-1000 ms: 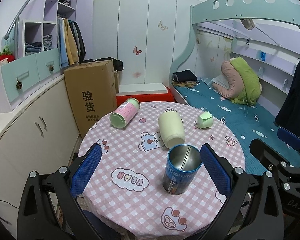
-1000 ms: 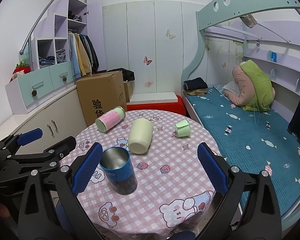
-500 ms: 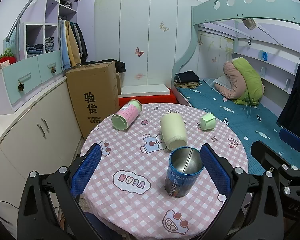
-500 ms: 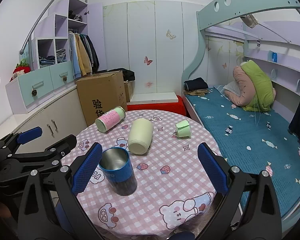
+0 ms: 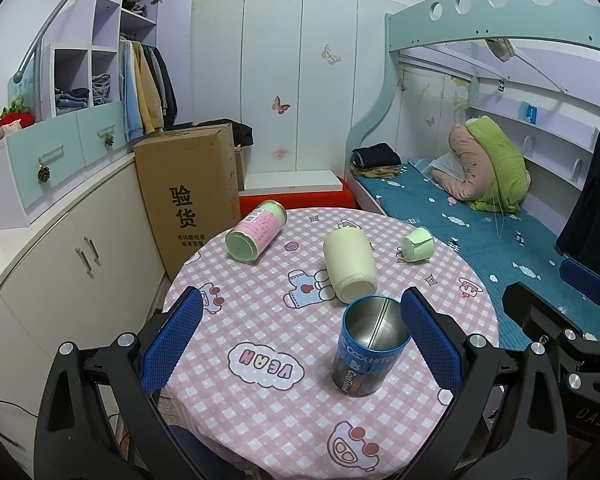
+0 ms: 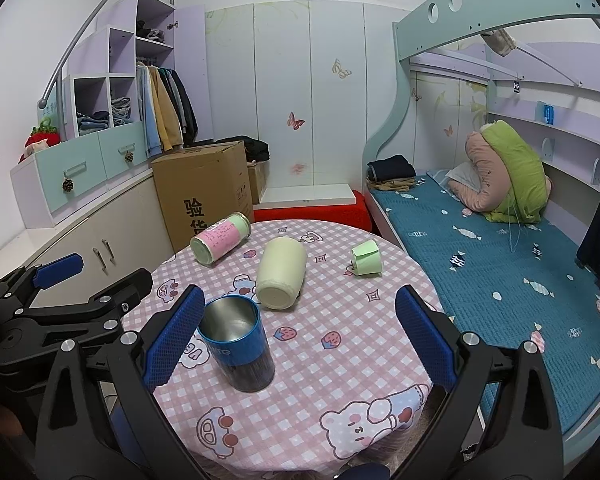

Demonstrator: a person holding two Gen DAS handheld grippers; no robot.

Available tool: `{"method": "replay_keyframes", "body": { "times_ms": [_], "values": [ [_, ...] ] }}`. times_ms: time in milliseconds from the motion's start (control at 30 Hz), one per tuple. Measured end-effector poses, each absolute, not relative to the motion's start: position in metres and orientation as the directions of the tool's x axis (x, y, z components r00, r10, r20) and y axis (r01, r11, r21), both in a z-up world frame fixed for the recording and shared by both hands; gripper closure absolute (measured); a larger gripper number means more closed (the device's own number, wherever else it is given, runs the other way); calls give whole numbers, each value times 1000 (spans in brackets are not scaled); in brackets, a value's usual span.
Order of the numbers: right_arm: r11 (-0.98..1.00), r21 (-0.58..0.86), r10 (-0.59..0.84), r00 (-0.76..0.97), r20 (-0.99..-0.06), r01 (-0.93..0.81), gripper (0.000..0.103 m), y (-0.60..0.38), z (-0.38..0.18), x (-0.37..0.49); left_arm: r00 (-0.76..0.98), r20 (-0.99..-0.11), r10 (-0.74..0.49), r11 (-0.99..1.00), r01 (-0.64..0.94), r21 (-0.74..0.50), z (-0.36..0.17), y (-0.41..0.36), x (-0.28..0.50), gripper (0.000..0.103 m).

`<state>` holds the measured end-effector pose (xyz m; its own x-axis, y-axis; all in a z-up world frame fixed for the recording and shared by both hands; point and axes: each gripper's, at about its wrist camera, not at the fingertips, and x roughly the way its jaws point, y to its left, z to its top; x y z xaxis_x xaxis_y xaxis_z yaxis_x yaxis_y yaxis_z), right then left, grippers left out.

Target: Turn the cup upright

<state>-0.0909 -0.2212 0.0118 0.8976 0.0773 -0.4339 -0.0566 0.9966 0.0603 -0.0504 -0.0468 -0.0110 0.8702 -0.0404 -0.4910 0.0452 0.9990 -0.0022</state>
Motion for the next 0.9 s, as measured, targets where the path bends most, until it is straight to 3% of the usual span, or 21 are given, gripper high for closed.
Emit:
{"method": "replay_keyframes", "body": {
  "times_ms": [900],
  "values": [
    [997, 60, 75, 896, -438, -54, 6, -221, 9, -87, 871, -490, -31, 999, 38, 5, -11, -45, -50, 8]
  ]
}}
